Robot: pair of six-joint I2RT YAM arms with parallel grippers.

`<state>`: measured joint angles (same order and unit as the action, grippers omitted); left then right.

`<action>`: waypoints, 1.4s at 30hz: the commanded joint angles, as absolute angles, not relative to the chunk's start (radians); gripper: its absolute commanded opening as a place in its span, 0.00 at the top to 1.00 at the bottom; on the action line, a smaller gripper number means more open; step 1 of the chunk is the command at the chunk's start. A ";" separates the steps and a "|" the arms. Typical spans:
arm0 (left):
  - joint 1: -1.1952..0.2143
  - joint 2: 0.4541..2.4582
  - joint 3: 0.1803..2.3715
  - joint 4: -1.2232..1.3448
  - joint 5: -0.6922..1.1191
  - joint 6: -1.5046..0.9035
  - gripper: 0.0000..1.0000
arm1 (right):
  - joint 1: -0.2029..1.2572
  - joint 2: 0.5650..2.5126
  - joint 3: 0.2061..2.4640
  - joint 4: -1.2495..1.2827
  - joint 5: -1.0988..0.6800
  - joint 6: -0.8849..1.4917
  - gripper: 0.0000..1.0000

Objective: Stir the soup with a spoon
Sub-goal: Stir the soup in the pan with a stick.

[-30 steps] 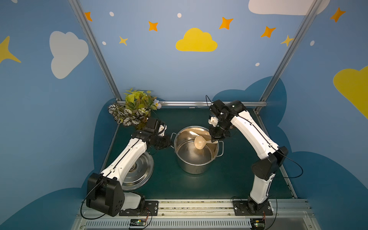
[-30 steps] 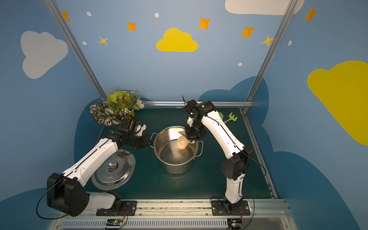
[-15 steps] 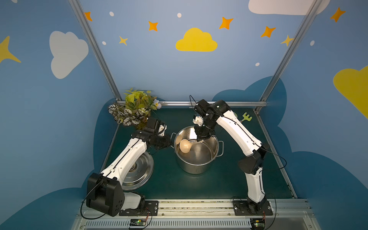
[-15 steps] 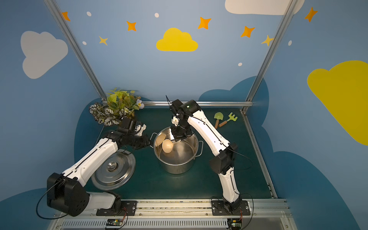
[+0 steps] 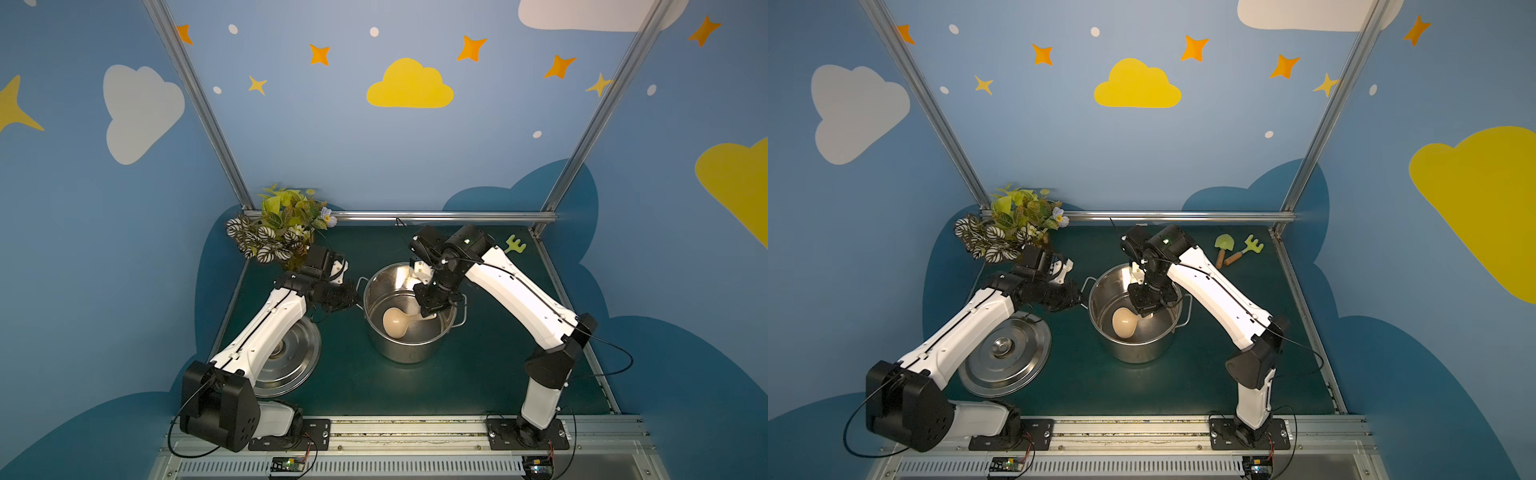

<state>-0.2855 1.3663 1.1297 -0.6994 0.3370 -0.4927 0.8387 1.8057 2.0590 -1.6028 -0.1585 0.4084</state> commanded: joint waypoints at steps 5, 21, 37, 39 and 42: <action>-0.279 1.365 1.145 -0.726 0.327 -0.424 0.97 | 0.726 1.715 1.959 -1.804 -0.061 0.422 1.00; -0.279 1.354 1.139 -0.724 0.335 -0.428 0.97 | 0.677 2.026 2.364 -1.804 -0.153 0.364 1.00; -0.279 1.360 1.139 -0.722 0.328 -0.431 0.97 | 0.870 1.911 2.237 -1.804 -0.146 0.409 1.00; -0.279 1.361 1.140 -0.723 0.327 -0.431 0.97 | 0.872 1.865 2.182 -1.805 -0.126 0.419 1.00; -0.279 1.362 1.142 -0.722 0.331 -0.430 0.97 | 0.863 1.798 2.091 -1.805 -0.102 0.427 1.00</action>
<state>-0.2813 1.3663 1.1297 -0.7013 0.3439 -0.4866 0.8734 1.8729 2.1460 -1.6020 -0.1493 0.4057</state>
